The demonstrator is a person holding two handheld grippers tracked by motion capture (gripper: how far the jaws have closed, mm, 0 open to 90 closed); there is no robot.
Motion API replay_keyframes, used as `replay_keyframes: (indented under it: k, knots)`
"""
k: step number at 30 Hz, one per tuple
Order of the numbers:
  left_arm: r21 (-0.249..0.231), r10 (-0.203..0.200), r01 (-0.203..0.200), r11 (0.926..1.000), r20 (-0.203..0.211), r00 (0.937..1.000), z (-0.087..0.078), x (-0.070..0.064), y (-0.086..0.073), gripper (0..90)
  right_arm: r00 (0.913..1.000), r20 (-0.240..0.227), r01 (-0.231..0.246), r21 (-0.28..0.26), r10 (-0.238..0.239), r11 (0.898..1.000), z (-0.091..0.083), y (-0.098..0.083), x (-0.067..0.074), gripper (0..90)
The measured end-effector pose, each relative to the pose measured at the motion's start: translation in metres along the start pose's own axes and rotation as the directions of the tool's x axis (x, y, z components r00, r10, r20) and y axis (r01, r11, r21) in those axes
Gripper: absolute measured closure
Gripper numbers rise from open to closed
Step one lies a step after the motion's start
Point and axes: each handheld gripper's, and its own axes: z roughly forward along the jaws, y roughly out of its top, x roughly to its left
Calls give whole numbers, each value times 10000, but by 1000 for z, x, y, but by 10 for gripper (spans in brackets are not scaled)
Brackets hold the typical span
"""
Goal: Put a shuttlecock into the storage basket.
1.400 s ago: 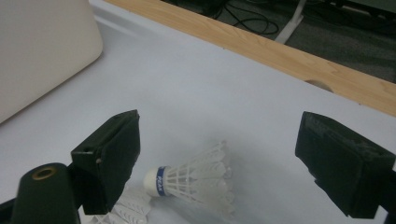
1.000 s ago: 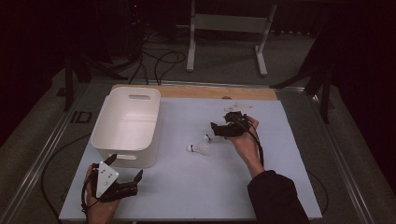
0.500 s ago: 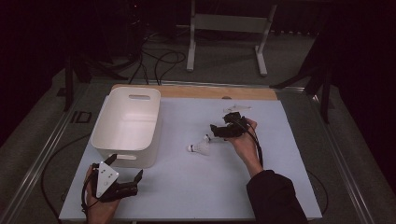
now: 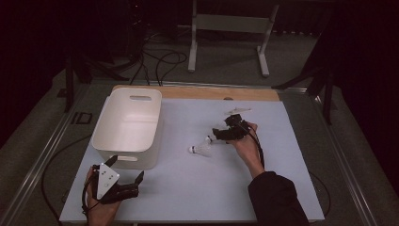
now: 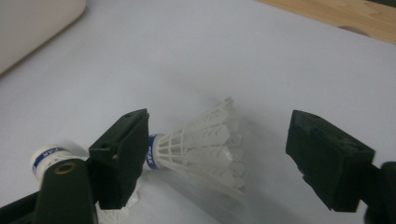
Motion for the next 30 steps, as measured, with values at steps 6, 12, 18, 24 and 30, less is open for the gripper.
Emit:
replay_keyframes:
  k: [6, 12, 18, 24, 30]
  knots:
    - [-22, -25, 25, 10000, 3, 10000, 0, 0, 0, 16, 9999, -105, 28, 304, -25, 9995, 6, -3, 1, 314]
    - [-15, -26, 26, 10000, 3, 10000, 0, 0, 0, 16, 9995, -307, -62, 619, 81, 9981, 11, -4, 2, 392]
    - [-16, -36, 36, 10000, 2, 10000, 0, 0, 0, 16, 9974, -721, -36, 723, 88, 9974, 12, -4, 4, 489]
    - [-18, -27, 27, 10000, -2, 10000, 0, 0, 0, 16, 9927, -1200, -24, 621, 98, 9981, 10, -4, 7, 634]
    - [7, 5, -5, 10000, 2, 10000, 0, 0, 0, 17, 9877, -1559, 125, 264, -82, 9996, 8, -4, 10, 806]
